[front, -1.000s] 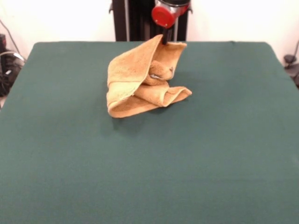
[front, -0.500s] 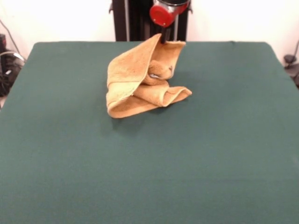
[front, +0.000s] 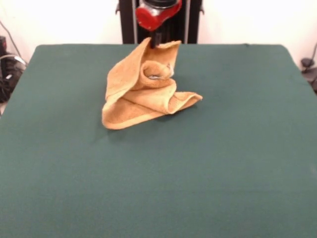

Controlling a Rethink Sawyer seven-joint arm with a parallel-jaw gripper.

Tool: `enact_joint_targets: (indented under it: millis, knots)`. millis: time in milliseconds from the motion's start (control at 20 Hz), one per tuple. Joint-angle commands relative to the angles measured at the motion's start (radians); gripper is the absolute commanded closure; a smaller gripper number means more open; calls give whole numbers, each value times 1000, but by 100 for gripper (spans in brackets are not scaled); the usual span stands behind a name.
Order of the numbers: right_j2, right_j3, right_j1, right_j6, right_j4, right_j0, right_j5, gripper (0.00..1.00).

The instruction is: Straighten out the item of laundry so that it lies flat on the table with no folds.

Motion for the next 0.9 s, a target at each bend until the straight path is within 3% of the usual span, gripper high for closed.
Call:
enact_joint_targets:
  millis: [50,900]
  knots:
    - [50,-136,76,-322,-73,-47,118,100]
    - [128,-290,132,-616,-60,-154,278,100]
